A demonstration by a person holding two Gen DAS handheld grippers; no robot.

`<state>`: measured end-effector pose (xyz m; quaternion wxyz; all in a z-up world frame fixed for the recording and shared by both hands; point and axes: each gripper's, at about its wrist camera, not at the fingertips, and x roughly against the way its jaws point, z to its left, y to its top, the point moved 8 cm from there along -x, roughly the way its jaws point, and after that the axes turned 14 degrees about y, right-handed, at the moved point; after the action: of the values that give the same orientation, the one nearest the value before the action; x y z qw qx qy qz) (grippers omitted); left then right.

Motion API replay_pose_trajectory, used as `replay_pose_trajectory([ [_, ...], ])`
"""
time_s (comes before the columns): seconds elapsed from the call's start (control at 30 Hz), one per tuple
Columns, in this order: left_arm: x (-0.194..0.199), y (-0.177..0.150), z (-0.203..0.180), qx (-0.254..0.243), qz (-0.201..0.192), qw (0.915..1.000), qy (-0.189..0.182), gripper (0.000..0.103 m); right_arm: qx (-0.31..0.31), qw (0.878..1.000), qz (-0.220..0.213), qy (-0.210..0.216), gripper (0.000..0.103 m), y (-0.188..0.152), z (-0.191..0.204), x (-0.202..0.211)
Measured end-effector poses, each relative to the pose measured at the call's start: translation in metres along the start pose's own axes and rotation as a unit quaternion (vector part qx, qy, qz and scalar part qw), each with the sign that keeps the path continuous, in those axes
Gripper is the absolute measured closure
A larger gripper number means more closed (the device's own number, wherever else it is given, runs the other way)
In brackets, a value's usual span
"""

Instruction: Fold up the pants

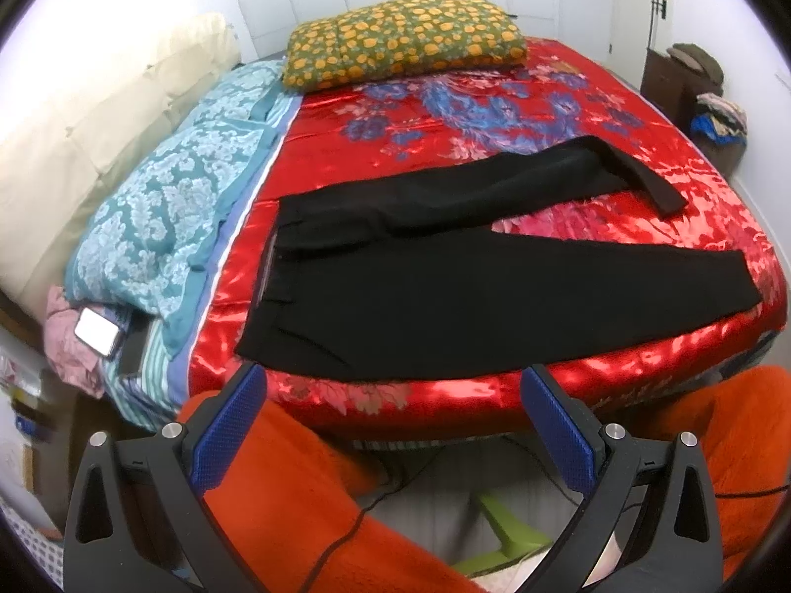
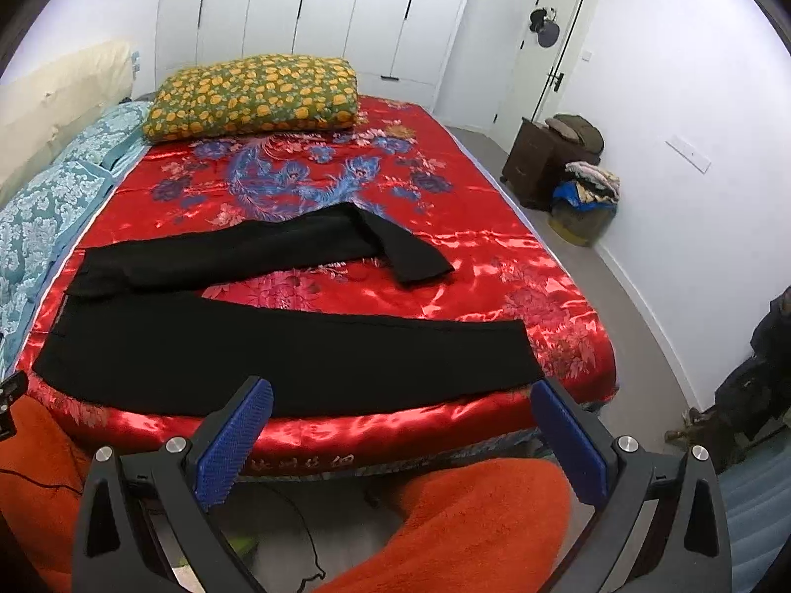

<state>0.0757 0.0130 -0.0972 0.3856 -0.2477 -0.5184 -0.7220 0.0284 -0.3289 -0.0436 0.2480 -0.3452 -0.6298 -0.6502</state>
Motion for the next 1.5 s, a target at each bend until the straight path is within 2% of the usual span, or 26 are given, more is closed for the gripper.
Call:
replay_pose_trajectory([
  [0.5,-0.004,-0.003,-0.001,-0.002,0.013,0.9999,0.001,0.001,0.015,0.999,0.032,-0.016,0.0,0.004,0.001,-0.012],
  [1.0,-0.007,-0.005,-0.001,-0.003,0.018,0.9998,0.002,0.001,-0.004,0.999,0.033,-0.009,0.0,0.018,-0.004,-0.013],
  [1.5,-0.009,-0.004,-0.001,-0.006,0.021,0.9998,0.0,0.001,-0.017,0.999,0.034,-0.025,0.0,0.026,-0.019,-0.013],
])
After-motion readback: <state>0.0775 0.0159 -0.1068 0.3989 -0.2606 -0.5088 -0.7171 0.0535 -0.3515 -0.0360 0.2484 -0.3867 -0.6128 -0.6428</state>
